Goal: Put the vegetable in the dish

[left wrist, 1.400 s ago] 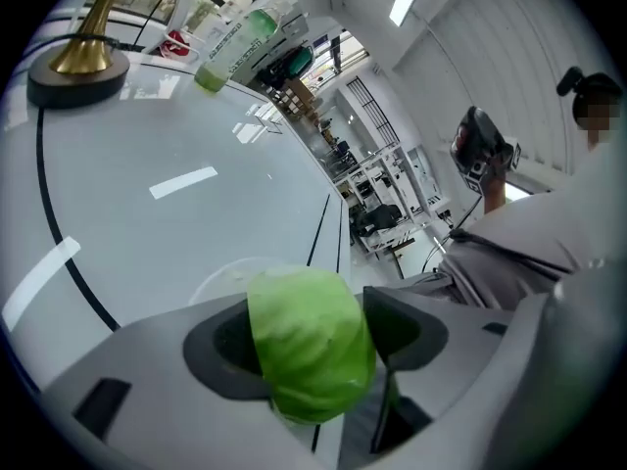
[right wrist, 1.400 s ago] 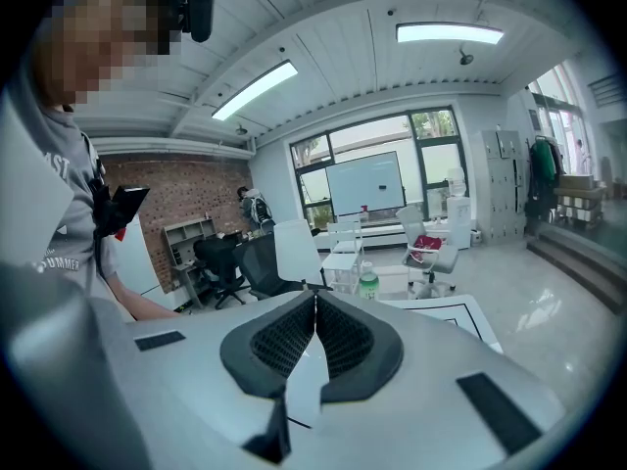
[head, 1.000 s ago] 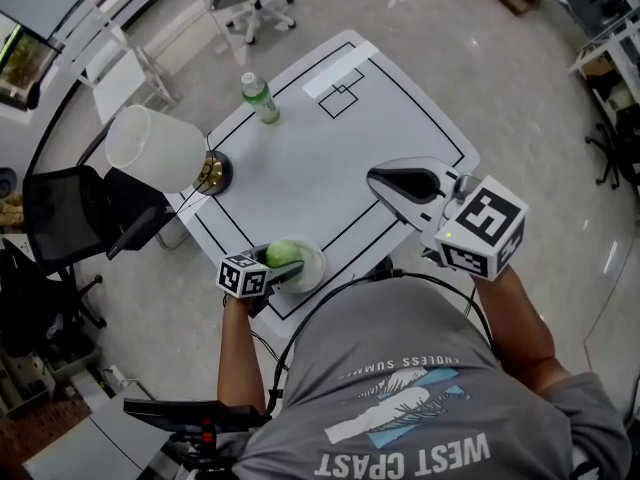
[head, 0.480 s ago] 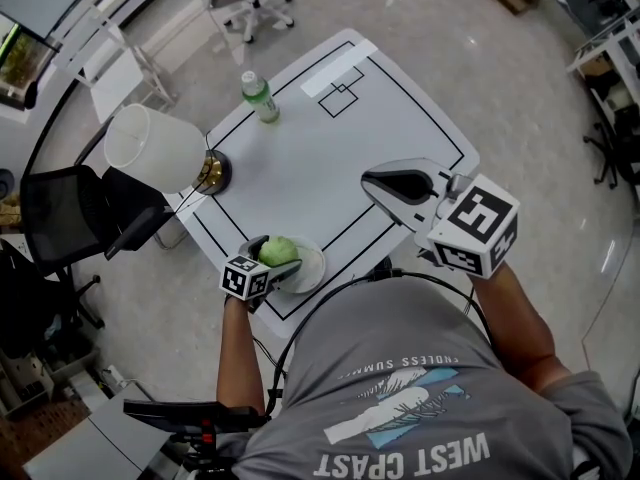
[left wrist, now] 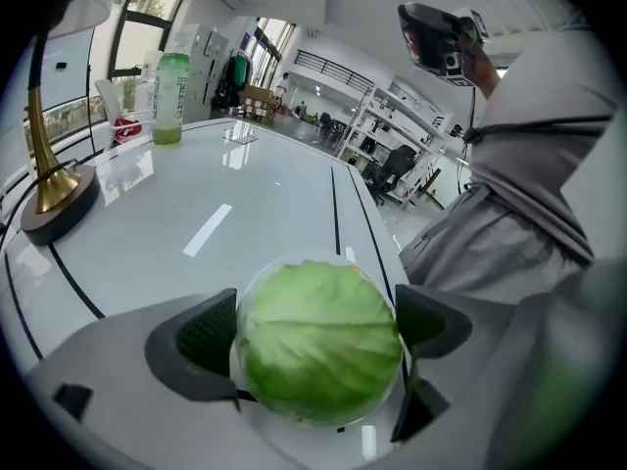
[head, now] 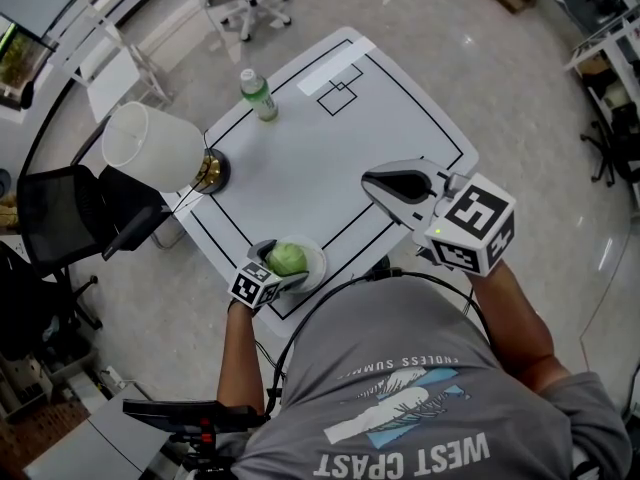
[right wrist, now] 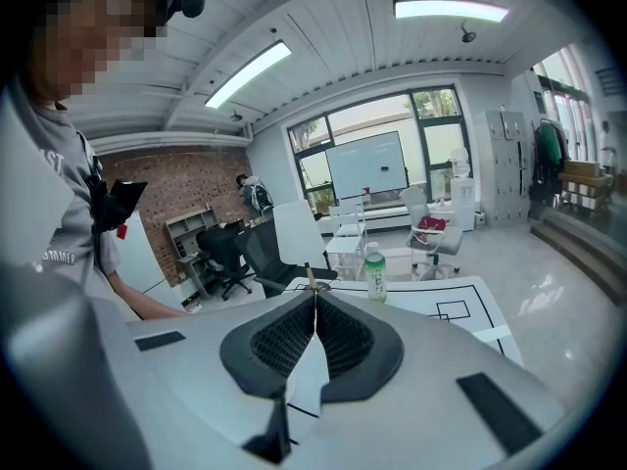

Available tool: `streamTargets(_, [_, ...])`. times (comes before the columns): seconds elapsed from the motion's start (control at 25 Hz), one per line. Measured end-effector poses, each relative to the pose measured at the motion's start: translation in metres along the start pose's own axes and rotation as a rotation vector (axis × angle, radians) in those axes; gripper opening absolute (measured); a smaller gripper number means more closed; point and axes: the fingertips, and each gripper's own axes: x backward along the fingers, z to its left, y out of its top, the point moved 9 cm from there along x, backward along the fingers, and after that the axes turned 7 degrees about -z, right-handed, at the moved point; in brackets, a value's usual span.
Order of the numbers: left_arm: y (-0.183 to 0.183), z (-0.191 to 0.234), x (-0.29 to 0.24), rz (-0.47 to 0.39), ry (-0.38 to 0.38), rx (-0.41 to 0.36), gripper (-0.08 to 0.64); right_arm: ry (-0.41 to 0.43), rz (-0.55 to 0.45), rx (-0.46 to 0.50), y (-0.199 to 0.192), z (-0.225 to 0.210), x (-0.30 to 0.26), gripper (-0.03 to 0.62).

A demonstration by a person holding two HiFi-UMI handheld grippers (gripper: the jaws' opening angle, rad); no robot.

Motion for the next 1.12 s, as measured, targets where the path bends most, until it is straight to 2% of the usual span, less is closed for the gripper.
streamTargets(0.2, [0.0, -0.005, 0.003, -0.005, 0.003, -0.021, 0.497, 0.009, 0.002, -0.004, -0.002, 0.003, -0.004, 0.008])
streamTargets(0.32, [0.009, -0.005, 0.012, -0.045, 0.057, -0.057, 0.497, 0.013, 0.002, -0.005, -0.002, 0.003, -0.006, 0.008])
streamTargets(0.4, [0.02, -0.001, 0.026, -0.123, 0.122, -0.061, 0.495, 0.014, -0.001, -0.007, -0.003, 0.003, -0.006, 0.008])
streamTargets(0.48, [0.033, 0.003, 0.044, -0.237, 0.174, -0.035, 0.494, 0.013, -0.007, -0.008, -0.004, 0.003, -0.004, 0.008])
streamTargets(0.6, [0.059, 0.005, 0.075, -0.429, 0.2, 0.032, 0.473, 0.013, -0.025, -0.004, -0.004, 0.005, -0.001, 0.008])
streamTargets(0.64, [0.069, 0.004, 0.087, -0.492, 0.203, 0.048, 0.423, 0.015, -0.038, 0.002, -0.003, 0.006, 0.0, 0.008])
streamTargets(0.76, [0.099, -0.003, 0.121, -0.682, 0.209, 0.08, 0.162, 0.021, -0.096, 0.031, 0.003, 0.009, 0.008, 0.008])
streamTargets(0.84, [0.119, -0.013, 0.139, -0.802, 0.23, 0.088, 0.039, 0.025, -0.135, 0.058, 0.006, 0.01, 0.014, 0.008])
streamTargets(0.88, [0.129, -0.018, 0.147, -0.852, 0.24, 0.09, 0.012, 0.026, -0.15, 0.073, 0.007, 0.011, 0.017, 0.008])
streamTargets(1.0, [0.154, -0.031, 0.165, -0.959, 0.232, 0.082, 0.008, 0.025, -0.186, 0.109, 0.009, 0.013, 0.025, 0.008])
streamTargets(1.12, [0.174, -0.046, 0.174, -0.994, 0.206, 0.037, 0.008, 0.021, -0.22, 0.136, 0.011, 0.015, 0.036, 0.008])
